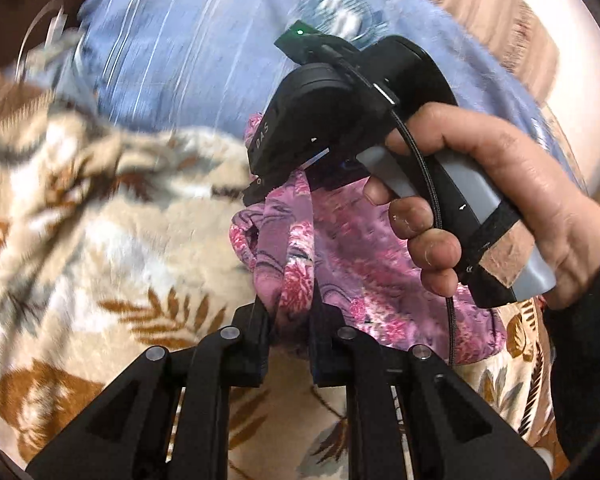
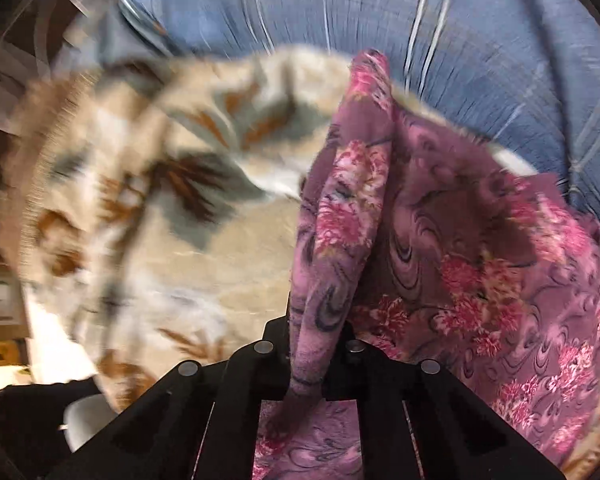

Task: Fold small clothes

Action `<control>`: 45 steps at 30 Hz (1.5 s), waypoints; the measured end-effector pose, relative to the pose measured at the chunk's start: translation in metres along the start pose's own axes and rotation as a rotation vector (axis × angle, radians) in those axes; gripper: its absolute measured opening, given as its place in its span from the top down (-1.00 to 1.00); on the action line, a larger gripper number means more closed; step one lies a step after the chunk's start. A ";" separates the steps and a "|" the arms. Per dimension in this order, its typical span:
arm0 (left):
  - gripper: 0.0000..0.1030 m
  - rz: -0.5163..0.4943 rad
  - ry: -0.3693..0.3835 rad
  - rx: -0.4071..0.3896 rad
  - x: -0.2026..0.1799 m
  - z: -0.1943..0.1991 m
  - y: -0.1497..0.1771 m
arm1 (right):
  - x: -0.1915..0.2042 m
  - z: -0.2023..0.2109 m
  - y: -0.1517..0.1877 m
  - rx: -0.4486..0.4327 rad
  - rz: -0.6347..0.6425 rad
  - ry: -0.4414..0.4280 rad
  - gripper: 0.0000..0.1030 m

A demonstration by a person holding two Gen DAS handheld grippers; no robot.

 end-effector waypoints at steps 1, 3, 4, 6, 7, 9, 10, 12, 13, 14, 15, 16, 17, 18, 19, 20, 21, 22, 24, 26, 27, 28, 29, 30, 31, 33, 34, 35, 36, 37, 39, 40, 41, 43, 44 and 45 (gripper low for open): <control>0.76 -0.022 0.006 -0.006 -0.006 0.002 -0.003 | -0.009 0.016 0.005 -0.037 -0.023 -0.037 0.89; 0.76 -0.082 0.011 -0.012 -0.028 0.005 -0.009 | -0.022 0.034 0.011 -0.084 -0.044 -0.076 0.89; 0.76 -0.099 0.020 -0.015 -0.037 0.005 -0.013 | -0.034 0.046 0.016 -0.121 -0.059 -0.110 0.89; 0.76 -0.135 0.050 -0.011 -0.063 0.003 -0.019 | -0.058 0.066 0.014 -0.170 -0.106 -0.167 0.89; 0.77 -0.152 0.065 -0.008 -0.074 0.002 -0.021 | -0.073 0.079 0.021 -0.203 -0.134 -0.205 0.89; 0.77 -0.194 0.108 0.002 -0.107 -0.003 -0.022 | -0.100 0.102 0.036 -0.267 -0.165 -0.242 0.89; 0.77 -0.212 0.124 0.007 -0.122 -0.007 -0.022 | -0.123 0.114 0.049 -0.301 -0.195 -0.258 0.89; 0.77 -0.263 0.157 0.025 -0.158 -0.021 -0.015 | -0.155 0.127 0.064 -0.336 -0.240 -0.280 0.89; 0.77 -0.294 0.172 0.046 -0.176 -0.032 -0.008 | -0.182 0.131 0.079 -0.360 -0.271 -0.293 0.89; 0.77 -0.318 0.180 0.060 -0.191 -0.041 -0.002 | -0.197 0.134 0.084 -0.368 -0.291 -0.302 0.89; 0.77 -0.346 0.185 0.074 -0.205 -0.053 0.005 | -0.220 0.129 0.096 -0.374 -0.325 -0.322 0.89; 0.77 -0.365 0.187 0.089 -0.215 -0.064 0.011 | -0.241 0.120 0.106 -0.373 -0.363 -0.339 0.89; 0.77 -0.389 0.190 0.121 -0.227 -0.081 0.021 | -0.256 0.111 0.114 -0.369 -0.392 -0.348 0.89; 0.77 -0.404 0.189 0.152 -0.233 -0.098 0.030 | -0.274 0.099 0.121 -0.363 -0.422 -0.363 0.89; 0.76 -0.418 0.187 0.186 -0.240 -0.114 0.039 | -0.291 0.085 0.128 -0.350 -0.452 -0.381 0.89; 0.75 -0.436 0.177 0.235 -0.247 -0.135 0.052 | -0.305 0.069 0.134 -0.333 -0.473 -0.394 0.89; 0.73 -0.450 0.175 0.288 -0.251 -0.152 0.066 | -0.312 0.057 0.136 -0.325 -0.486 -0.399 0.88; 0.68 -0.454 0.191 0.342 -0.254 -0.164 0.078 | -0.322 0.039 0.141 -0.306 -0.507 -0.407 0.86; 0.52 -0.391 0.365 0.468 -0.258 -0.174 0.103 | -0.336 0.011 0.151 -0.270 -0.537 -0.418 0.72; 0.36 -0.337 0.476 0.510 -0.256 -0.158 0.110 | -0.343 -0.012 0.164 -0.225 -0.590 -0.413 0.51; 0.34 -0.326 0.499 0.513 -0.250 -0.143 0.109 | -0.344 -0.014 0.170 -0.223 -0.620 -0.420 0.48; 0.19 -0.327 0.493 0.496 -0.243 -0.129 0.105 | -0.344 -0.007 0.178 -0.248 -0.635 -0.435 0.44; -0.04 -0.337 0.454 0.451 -0.230 -0.109 0.098 | -0.342 0.004 0.184 -0.270 -0.635 -0.426 0.30; -0.10 -0.341 0.424 0.402 -0.216 -0.093 0.090 | -0.340 0.017 0.191 -0.284 -0.641 -0.381 0.12; -0.13 -0.343 0.403 0.365 -0.202 -0.082 0.084 | -0.337 0.038 0.200 -0.301 -0.649 -0.311 0.02; -0.26 -0.363 0.314 0.302 -0.165 -0.069 0.074 | -0.329 0.065 0.213 -0.349 -0.668 -0.276 -0.20; -0.32 -0.375 0.257 0.281 -0.149 -0.066 0.072 | -0.321 0.082 0.224 -0.395 -0.688 -0.291 -0.27; -0.33 -0.378 0.201 0.270 -0.132 -0.068 0.071 | -0.307 0.093 0.234 -0.425 -0.682 -0.323 -0.29; -0.33 -0.374 0.155 0.273 -0.118 -0.074 0.072 | -0.297 0.097 0.240 -0.437 -0.670 -0.342 -0.29; -0.33 -0.372 0.129 0.282 -0.108 -0.081 0.073 | -0.282 0.099 0.246 -0.450 -0.659 -0.356 -0.28; -0.33 -0.384 0.113 0.298 -0.102 -0.100 0.076 | -0.265 0.089 0.254 -0.459 -0.675 -0.294 -0.28; -0.33 -0.406 0.106 0.288 -0.107 -0.109 0.078 | -0.261 0.080 0.256 -0.450 -0.687 -0.270 -0.28; -0.33 -0.430 0.098 0.277 -0.111 -0.118 0.078 | -0.263 0.070 0.258 -0.434 -0.699 -0.243 -0.24; -0.34 -0.492 0.063 0.263 -0.123 -0.137 0.081 | -0.269 0.048 0.257 -0.406 -0.742 -0.254 0.00; -0.34 -0.506 0.033 0.272 -0.127 -0.146 0.082 | -0.275 0.044 0.261 -0.405 -0.740 -0.268 0.22; -0.34 -0.509 0.016 0.283 -0.127 -0.152 0.082 | -0.275 0.042 0.258 -0.406 -0.724 -0.235 0.43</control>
Point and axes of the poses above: each gripper's, at about its wrist camera, not at the fingertips, and z roughly against the way its jaws point, x to its left, y to its underside, the point moved 7 cm from there along -z, roughly the way its jaws point, and after that the axes turned 15 degrees about y, right-handed, at the moved point
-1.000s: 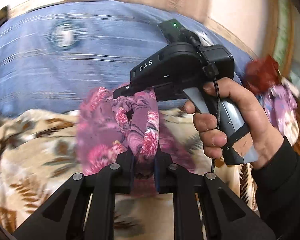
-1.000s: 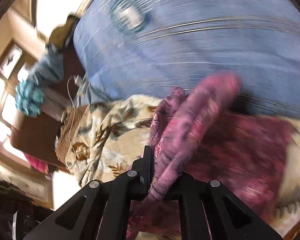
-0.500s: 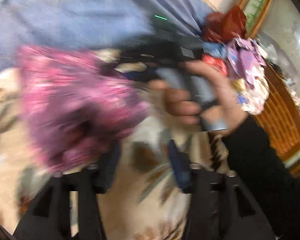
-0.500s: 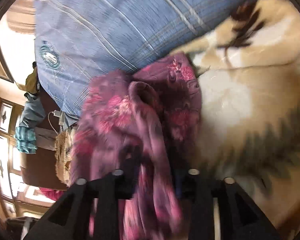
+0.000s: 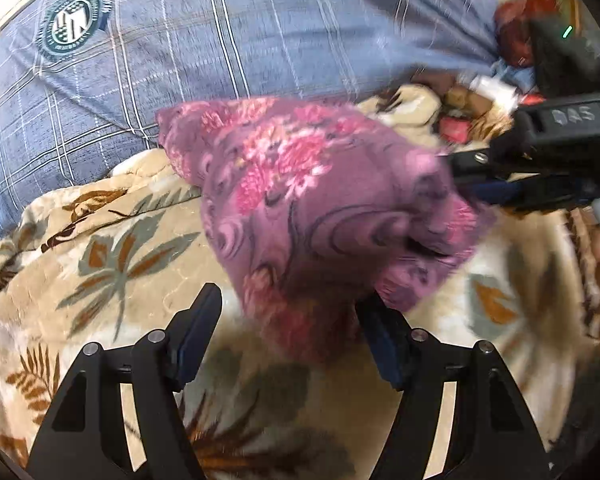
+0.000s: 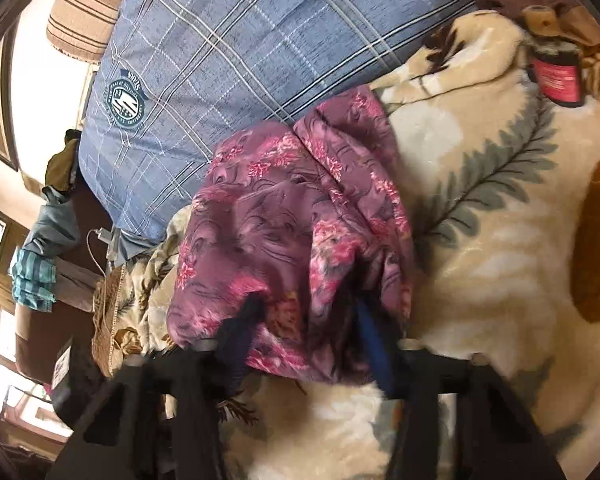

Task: Fold small clothes

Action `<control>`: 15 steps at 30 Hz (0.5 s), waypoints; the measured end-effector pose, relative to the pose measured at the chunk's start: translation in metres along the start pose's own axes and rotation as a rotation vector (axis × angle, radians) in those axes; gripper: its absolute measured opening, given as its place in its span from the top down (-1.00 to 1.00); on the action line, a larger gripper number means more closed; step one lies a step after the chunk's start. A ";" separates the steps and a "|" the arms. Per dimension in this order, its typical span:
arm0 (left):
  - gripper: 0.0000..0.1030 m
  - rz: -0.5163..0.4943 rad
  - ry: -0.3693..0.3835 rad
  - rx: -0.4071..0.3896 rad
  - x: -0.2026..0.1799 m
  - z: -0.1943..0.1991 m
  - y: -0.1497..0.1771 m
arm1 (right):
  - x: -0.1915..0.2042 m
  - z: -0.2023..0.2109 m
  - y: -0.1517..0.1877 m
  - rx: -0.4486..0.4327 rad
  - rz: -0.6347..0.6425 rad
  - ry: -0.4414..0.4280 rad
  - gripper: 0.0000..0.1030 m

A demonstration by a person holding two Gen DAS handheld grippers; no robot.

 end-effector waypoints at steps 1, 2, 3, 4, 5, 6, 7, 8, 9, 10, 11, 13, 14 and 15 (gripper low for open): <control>-0.32 0.001 -0.003 0.007 0.002 -0.004 0.000 | -0.002 -0.001 -0.001 -0.015 0.024 0.043 0.56; -0.12 0.003 0.004 0.005 0.003 -0.005 -0.001 | -0.006 -0.002 -0.002 -0.018 0.035 0.075 0.87; 0.12 0.017 0.012 0.000 0.006 -0.003 -0.001 | -0.009 -0.003 0.000 0.000 0.028 0.070 0.90; 0.33 0.040 0.025 0.004 0.012 0.000 -0.002 | -0.012 -0.003 0.001 0.009 0.030 0.083 0.90; 0.46 0.079 0.058 0.002 0.016 0.006 -0.003 | -0.014 -0.001 0.002 0.013 0.037 0.102 0.90; 0.49 0.149 0.094 -0.027 0.025 0.021 -0.004 | -0.018 0.006 0.004 0.012 0.032 0.097 0.90; 0.52 0.194 0.113 -0.056 0.032 0.034 -0.003 | -0.017 0.017 0.005 0.008 0.033 0.081 0.90; 0.53 0.236 0.146 -0.088 0.041 0.050 -0.001 | -0.013 0.030 0.006 -0.007 0.056 0.080 0.91; 0.53 0.260 0.182 -0.098 0.049 0.060 0.003 | -0.009 0.039 0.007 -0.022 0.078 0.090 0.91; 0.53 0.276 0.200 -0.082 0.055 0.059 0.009 | -0.005 0.042 0.012 -0.016 0.090 0.085 0.91; 0.55 0.300 0.203 -0.038 0.064 0.049 0.021 | -0.003 0.034 0.015 0.003 0.105 0.090 0.91; 0.54 0.338 0.198 0.062 0.079 0.021 0.049 | -0.001 -0.007 0.032 0.114 0.110 0.114 0.91; 0.54 0.374 0.263 0.034 0.084 0.021 0.055 | 0.002 -0.027 0.044 0.183 0.128 0.117 0.90; 0.55 0.424 0.314 0.027 0.089 0.025 0.057 | 0.004 -0.039 0.053 0.218 0.151 0.130 0.89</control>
Point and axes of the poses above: each gripper's, at about its wrist camera, not at the fingertips, and z roughly against the way its jaws point, x to its left, y to its underside, the point moved 7 cm from there along -z, roughly the way its jaws point, and after that the axes turned 15 degrees about y, right-handed, at the moved point
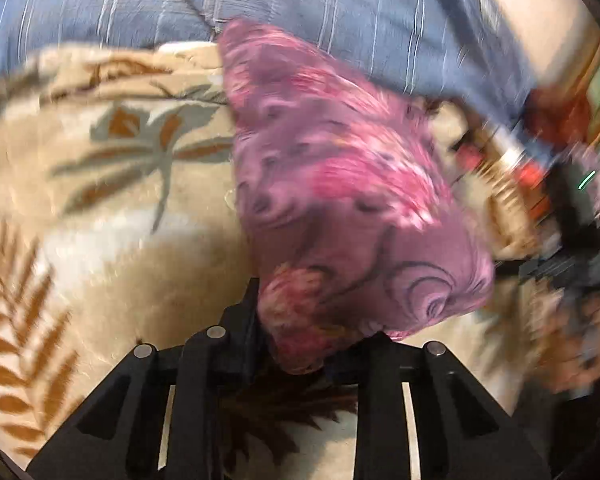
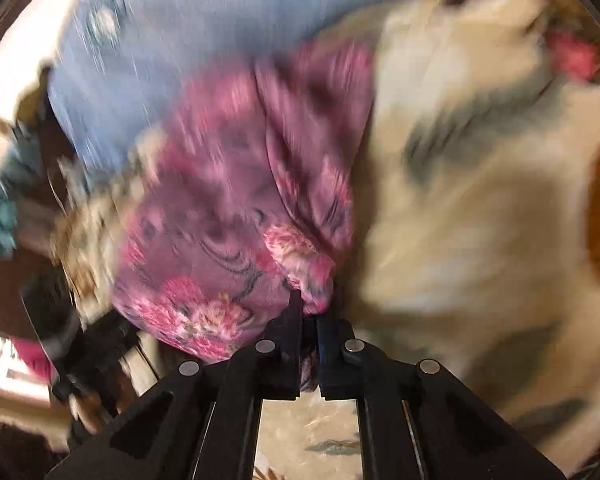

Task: Fold small clothes

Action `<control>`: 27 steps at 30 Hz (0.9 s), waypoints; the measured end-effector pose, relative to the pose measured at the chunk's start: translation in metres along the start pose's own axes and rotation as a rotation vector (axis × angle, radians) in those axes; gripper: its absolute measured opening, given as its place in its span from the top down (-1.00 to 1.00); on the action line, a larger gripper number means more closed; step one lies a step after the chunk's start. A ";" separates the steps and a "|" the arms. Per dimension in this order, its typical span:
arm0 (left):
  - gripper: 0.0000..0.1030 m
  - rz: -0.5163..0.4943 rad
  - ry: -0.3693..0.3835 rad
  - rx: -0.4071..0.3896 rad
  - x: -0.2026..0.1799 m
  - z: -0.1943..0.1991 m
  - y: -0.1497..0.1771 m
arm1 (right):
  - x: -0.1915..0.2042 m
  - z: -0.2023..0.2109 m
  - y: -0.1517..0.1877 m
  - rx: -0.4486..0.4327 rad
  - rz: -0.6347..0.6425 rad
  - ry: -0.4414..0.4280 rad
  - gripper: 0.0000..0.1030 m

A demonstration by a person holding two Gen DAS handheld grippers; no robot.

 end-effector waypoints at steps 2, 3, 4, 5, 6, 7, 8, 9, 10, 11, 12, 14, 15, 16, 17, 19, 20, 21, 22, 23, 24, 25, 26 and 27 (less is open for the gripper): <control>0.50 0.086 0.073 0.003 0.000 0.010 -0.001 | -0.001 0.001 0.000 -0.012 -0.012 -0.023 0.81; 0.50 0.086 0.068 0.013 -0.004 0.015 -0.001 | -0.003 0.006 -0.001 -0.016 -0.017 -0.050 0.73; 0.50 0.068 0.058 0.025 -0.009 0.020 0.000 | -0.006 0.011 -0.003 -0.024 -0.022 -0.076 0.68; 0.49 0.033 0.063 0.033 -0.019 0.028 0.001 | -0.010 0.016 -0.004 -0.028 -0.035 -0.104 0.38; 0.43 0.013 0.087 0.029 -0.028 0.037 0.001 | -0.013 0.024 -0.006 -0.035 -0.056 -0.151 -0.05; 0.13 0.003 0.126 0.019 -0.037 0.045 0.001 | -0.014 0.031 -0.008 -0.051 -0.067 -0.183 -0.20; -0.15 0.006 0.160 0.000 -0.044 0.054 -0.002 | -0.015 0.041 -0.012 -0.086 -0.074 -0.220 -0.28; -0.24 0.016 0.175 -0.023 -0.048 0.060 -0.008 | -0.014 0.048 -0.015 -0.116 -0.079 -0.244 -0.29; -0.27 0.027 0.179 -0.036 -0.049 0.064 -0.015 | -0.014 0.052 -0.018 -0.127 -0.079 -0.250 -0.30; -0.27 0.041 0.188 -0.042 -0.049 0.063 -0.024 | -0.013 0.054 -0.021 -0.135 -0.078 -0.249 -0.35; -0.28 0.054 0.192 -0.043 -0.047 0.060 -0.036 | -0.015 0.054 -0.023 -0.141 -0.089 -0.250 -0.38; -0.28 0.089 0.148 -0.022 -0.035 0.044 -0.055 | -0.021 0.044 -0.031 -0.115 -0.143 -0.232 -0.39; -0.28 0.115 0.148 -0.002 -0.028 0.034 -0.063 | -0.020 0.039 -0.035 -0.106 -0.153 -0.222 -0.39; -0.28 0.136 0.156 0.015 -0.023 0.029 -0.063 | -0.022 0.032 -0.038 -0.094 -0.164 -0.210 -0.39; -0.28 0.178 0.185 0.023 -0.017 0.022 -0.066 | -0.023 0.026 -0.041 -0.082 -0.177 -0.199 -0.38; -0.28 0.231 0.254 0.039 -0.009 0.011 -0.065 | -0.025 0.016 -0.043 -0.070 -0.214 -0.210 -0.32; -0.30 0.253 0.262 0.055 -0.003 0.005 -0.061 | -0.024 0.012 -0.044 -0.070 -0.219 -0.203 -0.03; -0.35 0.264 0.268 0.056 0.002 0.002 -0.058 | -0.024 0.007 -0.042 -0.071 -0.209 -0.175 0.29; -0.39 0.274 0.271 0.062 0.004 0.000 -0.053 | -0.024 0.005 -0.040 -0.067 -0.191 -0.158 0.29; -0.40 0.282 0.255 0.091 0.008 -0.007 -0.046 | -0.025 0.004 -0.038 -0.069 -0.175 -0.144 0.29; -0.41 0.289 0.227 0.112 0.012 -0.013 -0.041 | -0.024 0.003 -0.037 -0.072 -0.159 -0.132 0.29; -0.42 0.304 0.224 0.120 0.013 -0.015 -0.037 | -0.023 0.004 -0.036 -0.078 -0.137 -0.114 0.29; -0.41 0.329 0.237 0.126 0.014 -0.016 -0.034 | -0.022 0.009 -0.036 -0.092 -0.105 -0.075 0.26; -0.39 0.345 0.231 0.121 0.013 -0.010 -0.036 | -0.020 0.015 -0.037 -0.110 -0.088 -0.046 0.21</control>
Point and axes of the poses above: each gripper's, at about its wrist camera, not at the fingertips, and z roughly against the way its jaws point, x to its left, y to its underside, the point moved 7 cm from there along -z, roughly the way its jaws point, and after that the axes turned 15 degrees about y, right-handed, at the moved point
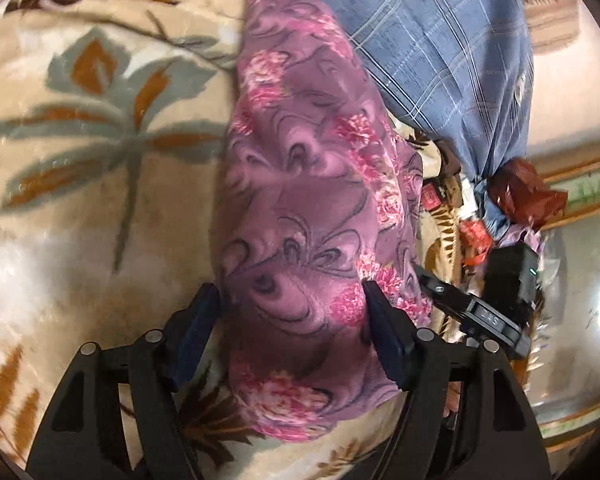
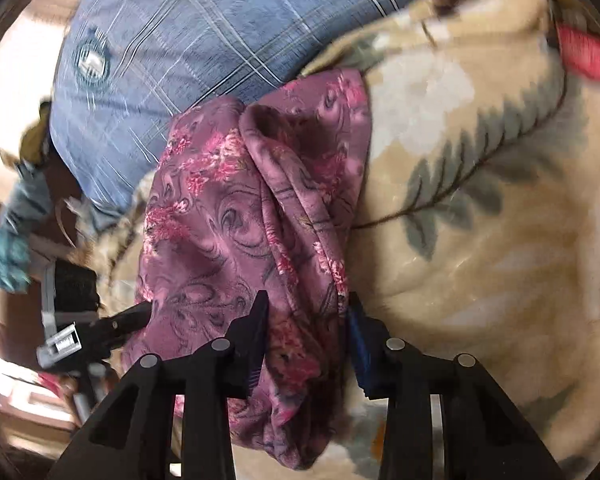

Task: Fold small clothes

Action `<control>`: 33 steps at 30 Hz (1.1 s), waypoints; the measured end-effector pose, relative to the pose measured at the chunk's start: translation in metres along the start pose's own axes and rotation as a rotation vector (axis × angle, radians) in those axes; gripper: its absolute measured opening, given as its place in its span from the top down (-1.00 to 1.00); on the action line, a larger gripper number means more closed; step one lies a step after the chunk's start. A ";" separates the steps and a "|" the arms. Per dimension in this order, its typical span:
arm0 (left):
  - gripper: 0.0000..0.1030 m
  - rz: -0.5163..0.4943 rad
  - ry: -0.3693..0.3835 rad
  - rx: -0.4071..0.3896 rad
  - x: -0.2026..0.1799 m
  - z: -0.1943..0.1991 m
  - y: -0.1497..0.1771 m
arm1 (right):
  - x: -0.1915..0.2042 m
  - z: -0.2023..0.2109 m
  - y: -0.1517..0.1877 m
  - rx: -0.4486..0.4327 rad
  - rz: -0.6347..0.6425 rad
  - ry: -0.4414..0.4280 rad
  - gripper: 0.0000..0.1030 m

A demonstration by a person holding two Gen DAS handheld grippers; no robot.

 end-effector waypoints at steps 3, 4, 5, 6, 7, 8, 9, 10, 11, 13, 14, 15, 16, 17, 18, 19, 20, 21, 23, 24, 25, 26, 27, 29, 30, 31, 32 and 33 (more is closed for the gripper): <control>-0.33 -0.130 -0.026 -0.058 -0.035 0.024 -0.011 | 0.020 0.046 -0.018 -0.131 0.071 -0.008 -0.17; -0.36 -0.168 -0.030 -0.074 -0.046 0.028 -0.017 | 0.033 0.059 -0.031 -0.155 0.105 -0.038 -0.25; -0.36 -0.188 -0.038 -0.076 -0.055 0.029 -0.023 | 0.042 0.061 -0.040 -0.156 0.131 -0.051 -0.25; -0.36 -0.199 -0.053 -0.060 -0.061 0.025 -0.029 | 0.052 0.059 -0.051 -0.147 0.163 -0.063 -0.25; -0.36 -0.205 -0.063 -0.041 -0.063 0.017 -0.035 | 0.062 0.047 -0.069 -0.115 0.183 -0.078 -0.24; -0.36 -0.210 -0.078 -0.017 -0.061 0.007 -0.040 | 0.065 0.033 -0.080 -0.083 0.174 -0.093 -0.19; -0.36 -0.206 -0.106 0.008 -0.054 -0.001 -0.042 | 0.066 0.019 -0.089 -0.050 0.163 -0.101 -0.05; -0.35 -0.188 -0.135 0.021 -0.046 -0.009 -0.044 | 0.067 -0.003 -0.102 -0.010 0.137 -0.101 0.06; -0.35 -0.164 -0.146 0.005 -0.036 -0.014 -0.045 | 0.070 -0.015 -0.107 0.006 0.130 -0.092 0.19; -0.36 -0.159 -0.128 -0.023 -0.024 -0.015 -0.043 | 0.059 -0.043 -0.113 0.029 0.122 -0.002 0.28; -0.37 -0.161 -0.134 -0.019 -0.019 -0.018 -0.041 | 0.052 -0.054 -0.114 0.041 0.094 0.010 0.37; -0.40 -0.163 -0.153 -0.008 -0.014 -0.021 -0.039 | 0.050 -0.059 -0.112 0.053 0.079 -0.002 0.62; -0.40 -0.164 -0.158 0.004 -0.011 -0.023 -0.038 | 0.046 -0.060 -0.111 0.060 0.051 -0.015 0.85; -0.40 -0.157 -0.152 0.011 -0.009 -0.025 -0.038 | 0.045 -0.053 -0.111 0.039 0.037 -0.018 0.93; -0.40 -0.144 -0.139 0.006 -0.009 -0.025 -0.038 | 0.046 -0.040 -0.112 -0.001 0.039 -0.035 0.93; -0.40 -0.136 -0.128 0.005 -0.010 -0.024 -0.039 | 0.046 -0.027 -0.112 -0.040 0.044 -0.034 0.94; -0.41 -0.138 -0.127 0.007 -0.010 -0.024 -0.039 | 0.043 -0.018 -0.114 -0.071 0.035 -0.011 0.94; -0.42 -0.144 -0.131 0.010 -0.010 -0.025 -0.039 | 0.040 -0.013 -0.115 -0.087 0.020 0.005 0.94; -0.45 -0.146 -0.135 0.010 -0.009 -0.027 -0.037 | 0.017 -0.005 -0.114 -0.125 -0.016 0.115 0.99; -0.46 -0.144 -0.141 0.008 -0.008 -0.027 -0.038 | 0.006 -0.009 -0.116 -0.134 -0.030 0.178 0.99; -0.46 -0.143 -0.138 0.004 -0.008 -0.027 -0.037 | -0.007 -0.017 -0.115 -0.127 -0.042 0.241 0.92; -0.45 -0.137 -0.138 0.005 -0.010 -0.025 -0.037 | -0.013 -0.032 -0.112 -0.072 -0.032 0.232 0.85; -0.43 -0.125 -0.135 0.005 -0.014 -0.019 -0.036 | -0.015 -0.044 -0.105 0.005 -0.038 0.170 0.85; -0.42 -0.143 -0.111 -0.021 -0.023 0.003 -0.031 | -0.014 -0.023 -0.090 0.007 -0.095 0.018 0.64; -0.42 -0.156 -0.113 -0.037 -0.028 0.012 -0.030 | -0.012 -0.007 -0.085 -0.037 -0.087 -0.014 -0.08; -0.42 -0.159 -0.115 -0.049 -0.031 0.020 -0.028 | -0.010 0.014 -0.075 -0.093 -0.086 -0.059 -0.48; -0.44 -0.153 -0.104 -0.064 -0.033 0.028 -0.026 | -0.010 0.032 -0.062 -0.140 -0.100 -0.112 -0.84; -0.45 -0.135 -0.082 -0.076 -0.031 0.033 -0.024 | -0.011 0.039 -0.052 -0.151 -0.111 -0.144 -0.84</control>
Point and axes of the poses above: each gripper's, at about its wrist camera, not at the fingertips, and z roughly against the way its jaws point, x to its left, y to its underside, the point moved 7 cm from there along -z, roughly the way its jaws point, and after that the axes turned 15 degrees about y, right-handed, at the moved point
